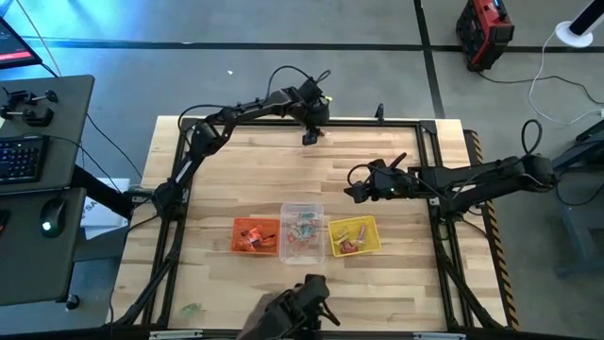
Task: Sort candy by brand, put in halloween buckets
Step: Put the orange gummy into the transparent bin
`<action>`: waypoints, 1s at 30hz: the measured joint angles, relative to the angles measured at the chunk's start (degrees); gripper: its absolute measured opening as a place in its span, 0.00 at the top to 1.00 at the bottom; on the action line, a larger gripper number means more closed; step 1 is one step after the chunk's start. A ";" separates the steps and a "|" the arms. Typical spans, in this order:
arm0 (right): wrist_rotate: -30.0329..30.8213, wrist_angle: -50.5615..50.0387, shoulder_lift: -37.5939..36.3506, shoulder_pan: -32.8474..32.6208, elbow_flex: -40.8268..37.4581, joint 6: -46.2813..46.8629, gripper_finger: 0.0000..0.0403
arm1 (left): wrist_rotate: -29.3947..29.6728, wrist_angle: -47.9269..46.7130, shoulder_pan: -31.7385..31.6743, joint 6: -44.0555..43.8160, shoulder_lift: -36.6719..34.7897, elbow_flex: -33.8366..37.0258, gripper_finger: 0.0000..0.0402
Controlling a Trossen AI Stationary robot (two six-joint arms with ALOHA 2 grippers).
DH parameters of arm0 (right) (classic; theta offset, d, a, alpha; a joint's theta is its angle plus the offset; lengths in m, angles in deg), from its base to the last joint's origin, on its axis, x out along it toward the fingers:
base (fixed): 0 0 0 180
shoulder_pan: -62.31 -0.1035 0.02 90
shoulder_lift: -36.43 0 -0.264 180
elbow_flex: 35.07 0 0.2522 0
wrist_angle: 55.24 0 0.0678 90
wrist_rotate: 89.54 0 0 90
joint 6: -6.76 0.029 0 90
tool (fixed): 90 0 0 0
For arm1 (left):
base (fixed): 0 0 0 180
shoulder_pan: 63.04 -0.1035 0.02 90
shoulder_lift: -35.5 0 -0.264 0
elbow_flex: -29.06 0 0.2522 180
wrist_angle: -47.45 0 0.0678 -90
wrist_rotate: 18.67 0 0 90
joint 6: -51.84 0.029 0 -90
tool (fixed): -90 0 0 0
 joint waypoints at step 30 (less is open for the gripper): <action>-4.98 0.23 0.00 0.00 0.02 3.32 0.37 | -9.39 5.73 -3.68 -15.13 3.83 0.04 0.75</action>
